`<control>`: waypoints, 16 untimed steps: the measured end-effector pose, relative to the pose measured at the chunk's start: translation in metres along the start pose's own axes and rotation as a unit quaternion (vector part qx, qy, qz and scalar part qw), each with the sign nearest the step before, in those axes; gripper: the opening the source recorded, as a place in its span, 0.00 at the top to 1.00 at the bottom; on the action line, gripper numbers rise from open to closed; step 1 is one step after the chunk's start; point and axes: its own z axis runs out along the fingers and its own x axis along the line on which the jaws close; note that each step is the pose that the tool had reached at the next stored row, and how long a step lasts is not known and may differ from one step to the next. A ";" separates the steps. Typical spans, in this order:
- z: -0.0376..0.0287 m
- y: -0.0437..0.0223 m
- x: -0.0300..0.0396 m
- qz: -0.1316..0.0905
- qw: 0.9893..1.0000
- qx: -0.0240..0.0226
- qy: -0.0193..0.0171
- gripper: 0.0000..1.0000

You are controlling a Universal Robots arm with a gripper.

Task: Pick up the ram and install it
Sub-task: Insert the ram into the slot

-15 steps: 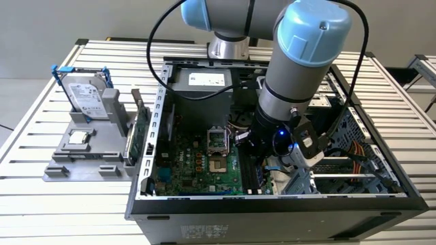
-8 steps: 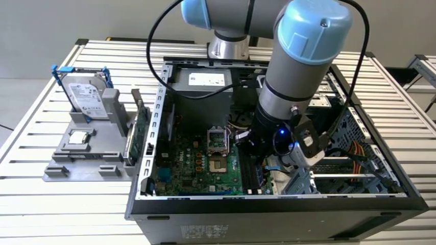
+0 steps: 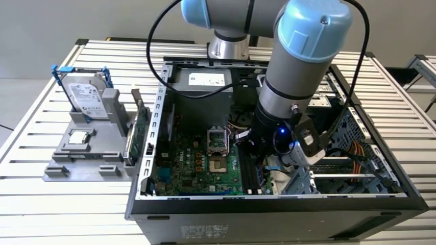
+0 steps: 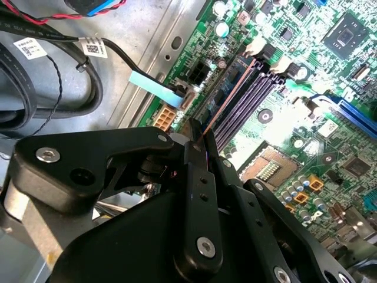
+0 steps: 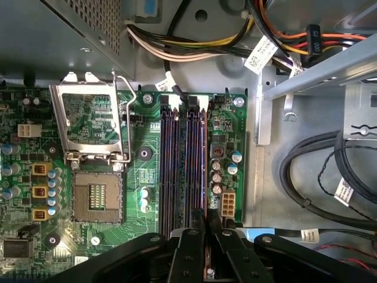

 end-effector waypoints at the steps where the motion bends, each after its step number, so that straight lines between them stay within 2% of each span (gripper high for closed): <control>1: 0.0000 0.0000 0.0000 0.000 1.000 0.001 0.000 1.00; 7: -0.0034 0.0012 0.0000 0.000 1.000 0.011 0.001 1.00; 13: -0.0034 0.0061 0.0002 0.000 1.000 0.012 0.001 1.00; 16: -0.0033 0.0062 0.0024 0.000 1.000 0.012 0.001 1.00</control>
